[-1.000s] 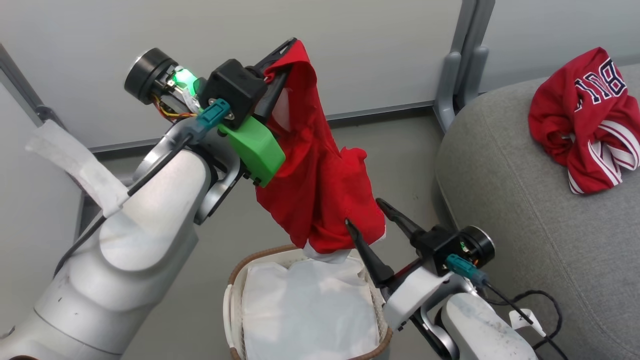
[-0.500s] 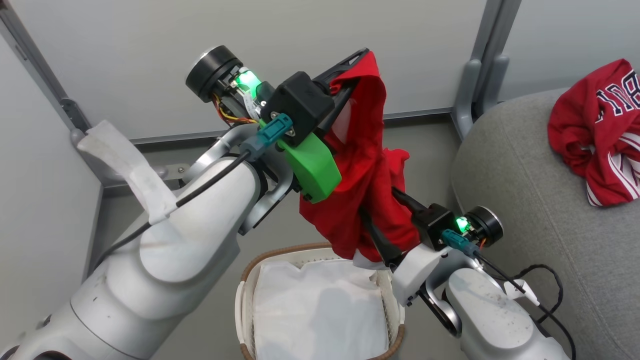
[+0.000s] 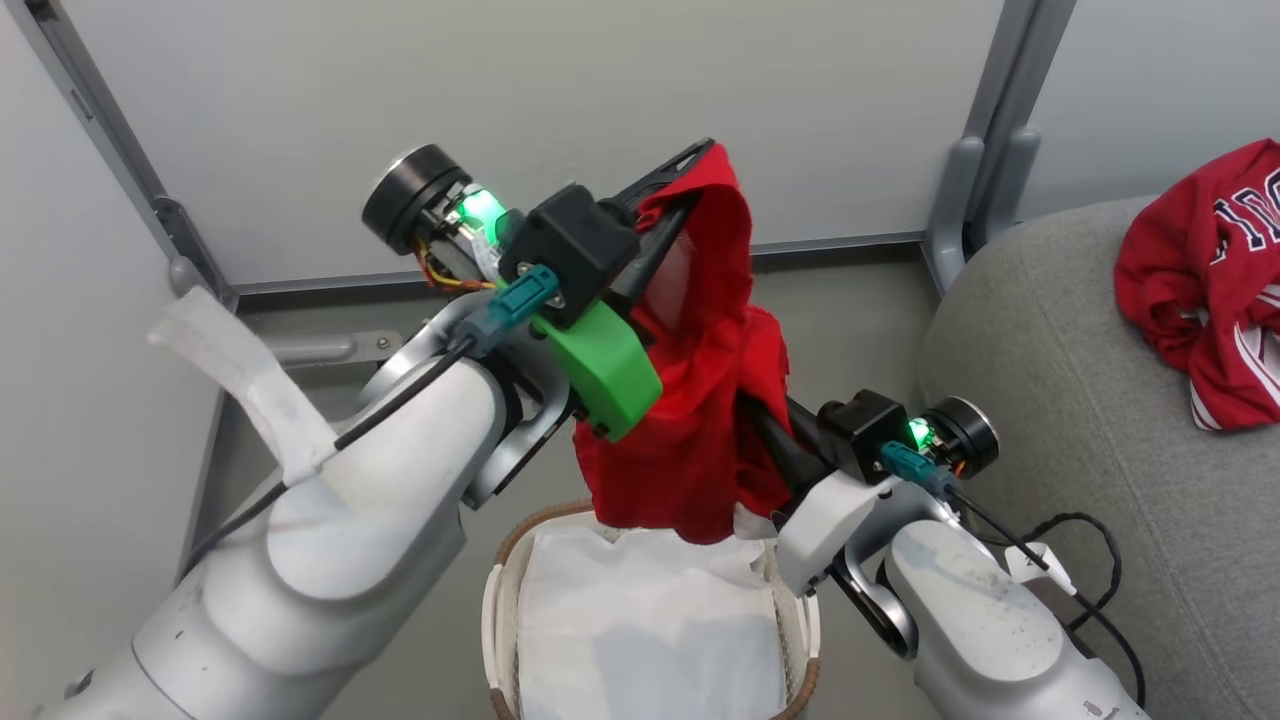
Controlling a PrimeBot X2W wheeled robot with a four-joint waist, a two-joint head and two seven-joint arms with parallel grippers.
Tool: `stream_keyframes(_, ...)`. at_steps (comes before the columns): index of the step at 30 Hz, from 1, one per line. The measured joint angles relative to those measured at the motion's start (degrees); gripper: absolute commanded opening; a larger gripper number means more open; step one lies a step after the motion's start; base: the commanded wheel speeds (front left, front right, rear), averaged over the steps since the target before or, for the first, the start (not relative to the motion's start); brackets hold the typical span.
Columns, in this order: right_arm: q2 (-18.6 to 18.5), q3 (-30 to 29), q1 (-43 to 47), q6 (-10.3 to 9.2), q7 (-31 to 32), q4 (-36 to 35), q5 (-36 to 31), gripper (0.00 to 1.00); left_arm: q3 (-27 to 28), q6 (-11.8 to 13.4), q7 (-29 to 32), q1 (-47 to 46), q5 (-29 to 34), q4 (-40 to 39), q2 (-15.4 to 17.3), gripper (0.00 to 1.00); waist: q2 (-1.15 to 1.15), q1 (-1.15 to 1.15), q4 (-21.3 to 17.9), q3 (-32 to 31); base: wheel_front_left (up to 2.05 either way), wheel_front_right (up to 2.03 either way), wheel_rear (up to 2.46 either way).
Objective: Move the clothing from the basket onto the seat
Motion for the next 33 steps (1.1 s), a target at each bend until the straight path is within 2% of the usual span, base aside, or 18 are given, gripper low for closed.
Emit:
stream_keyframes(9, -0.01, -4.83, 0.11, 0.00, 0.00, -0.96, -1.85, 0.00, 2.36, 2.86, -2.82, 7.12, -3.16, 0.88, 2.61, 0.00, 0.00, 0.00, -0.66, 0.14, 0.00, 0.00, 0.00)
stream_keyframes(11, -0.01, -6.55, 0.14, 0.00, 0.00, -1.21, -2.70, 0.00, 3.15, 3.70, -3.85, 9.08, -4.19, 0.91, 3.09, 0.42, 0.00, 0.00, -0.72, 0.23, 0.00, 0.00, 0.00)
stream_keyframes(12, -0.01, -7.50, 0.17, 0.00, 0.00, -1.36, -3.12, 0.00, 3.54, 4.19, -4.39, 10.05, -4.48, 0.90, 3.38, 0.97, 0.00, 0.00, -0.75, 0.27, 0.00, 0.00, 0.00)
stream_keyframes(13, -0.01, -8.17, 0.17, 0.00, 0.00, -1.48, -3.44, 0.00, 3.91, 4.59, -4.92, 10.85, -4.79, 0.87, 3.63, 1.00, 0.00, 0.00, -0.76, 0.30, 0.00, 0.00, 0.00)
stream_keyframes(22, 0.00, -14.29, 0.79, 0.01, 0.00, -3.11, -6.73, 0.00, 5.28, 7.64, -9.49, 20.61, -7.83, 1.60, 4.63, 1.00, 0.00, 0.00, -0.91, 0.71, 0.00, 0.00, 0.00)
stream_keyframes(33, -0.01, -21.45, 0.83, 0.00, 0.00, -4.39, -10.70, 0.00, 3.14, 8.31, -13.44, 27.82, -9.09, 4.33, 2.05, 1.00, 0.00, 0.00, -1.35, 1.44, 0.00, 0.00, 0.00)
